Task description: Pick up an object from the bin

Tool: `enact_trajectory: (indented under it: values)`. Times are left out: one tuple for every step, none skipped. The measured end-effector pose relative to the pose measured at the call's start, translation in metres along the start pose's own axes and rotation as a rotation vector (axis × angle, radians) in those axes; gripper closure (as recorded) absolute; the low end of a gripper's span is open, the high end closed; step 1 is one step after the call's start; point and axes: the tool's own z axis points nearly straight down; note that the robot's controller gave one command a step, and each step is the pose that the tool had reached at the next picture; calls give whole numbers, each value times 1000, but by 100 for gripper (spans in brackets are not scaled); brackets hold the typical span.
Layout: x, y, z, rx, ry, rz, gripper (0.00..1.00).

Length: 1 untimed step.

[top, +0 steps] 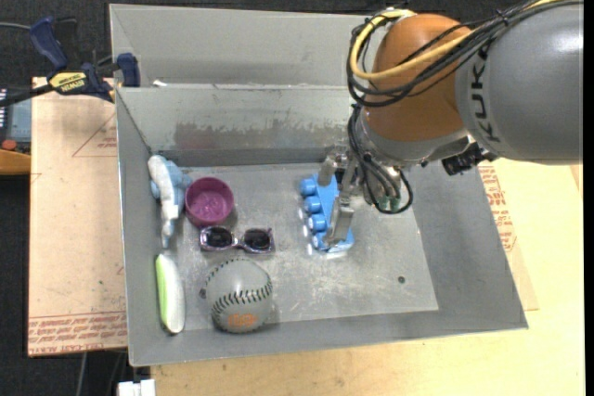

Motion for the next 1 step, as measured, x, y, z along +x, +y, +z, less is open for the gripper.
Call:
enact_trajectory:
  values:
    - [-34,98,70,-8,-15,-104,0]
